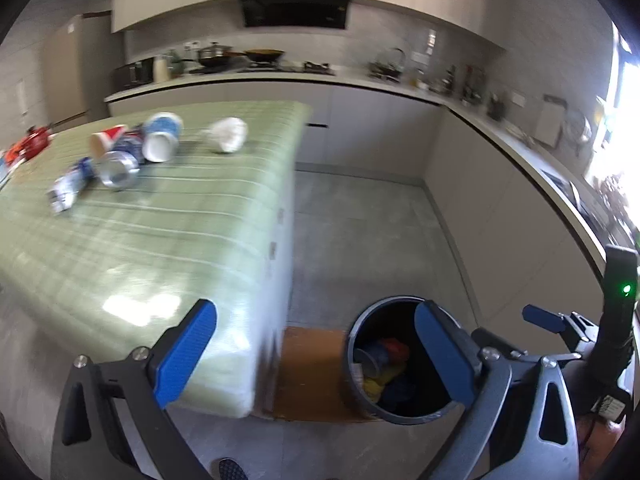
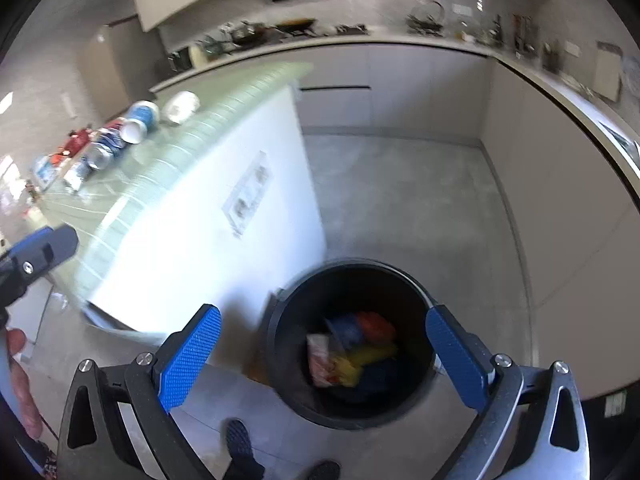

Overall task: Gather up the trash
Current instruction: 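Move both open tools back toward the cans and milk carton on the island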

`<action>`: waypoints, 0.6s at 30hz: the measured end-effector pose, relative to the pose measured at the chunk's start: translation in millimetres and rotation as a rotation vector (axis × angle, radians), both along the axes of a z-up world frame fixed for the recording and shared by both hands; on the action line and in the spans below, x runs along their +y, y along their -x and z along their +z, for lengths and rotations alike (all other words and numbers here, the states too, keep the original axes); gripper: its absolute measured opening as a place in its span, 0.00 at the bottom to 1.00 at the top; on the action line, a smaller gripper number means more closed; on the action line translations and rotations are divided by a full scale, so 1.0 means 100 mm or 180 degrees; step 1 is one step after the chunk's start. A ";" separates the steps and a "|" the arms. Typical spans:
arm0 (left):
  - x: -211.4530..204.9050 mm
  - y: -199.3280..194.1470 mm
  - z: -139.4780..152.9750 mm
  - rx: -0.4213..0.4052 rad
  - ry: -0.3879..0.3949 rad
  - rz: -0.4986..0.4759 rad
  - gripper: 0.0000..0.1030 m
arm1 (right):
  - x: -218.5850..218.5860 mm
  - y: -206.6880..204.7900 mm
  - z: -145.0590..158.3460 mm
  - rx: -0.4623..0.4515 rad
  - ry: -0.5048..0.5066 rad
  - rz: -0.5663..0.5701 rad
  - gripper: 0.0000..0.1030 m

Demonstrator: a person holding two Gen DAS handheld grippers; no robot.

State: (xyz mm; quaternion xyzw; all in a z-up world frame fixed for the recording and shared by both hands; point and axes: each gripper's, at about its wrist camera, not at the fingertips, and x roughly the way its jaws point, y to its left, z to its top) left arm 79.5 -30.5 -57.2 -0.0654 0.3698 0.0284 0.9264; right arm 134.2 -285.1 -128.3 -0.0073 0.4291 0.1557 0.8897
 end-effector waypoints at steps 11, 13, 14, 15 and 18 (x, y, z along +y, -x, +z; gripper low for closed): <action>0.95 0.39 0.20 -0.0159 -0.0093 0.0675 0.97 | 0.93 -0.01 0.46 -0.0329 -0.0213 0.0466 1.00; 1.18 0.42 0.21 -0.0187 -0.0105 0.0796 0.97 | 1.11 -0.02 0.53 -0.0376 -0.0218 0.0529 1.00; 1.27 0.43 0.22 -0.0211 -0.0102 0.0844 0.97 | 1.21 -0.03 0.57 -0.0409 -0.0217 0.0554 1.00; 1.38 0.44 0.22 -0.0232 -0.0087 0.0888 0.97 | 1.30 -0.03 0.62 -0.0436 -0.0219 0.0578 1.00; 1.67 0.45 0.23 -0.0268 -0.0070 0.0973 0.97 | 1.58 -0.01 0.69 -0.0491 -0.0193 0.0616 1.00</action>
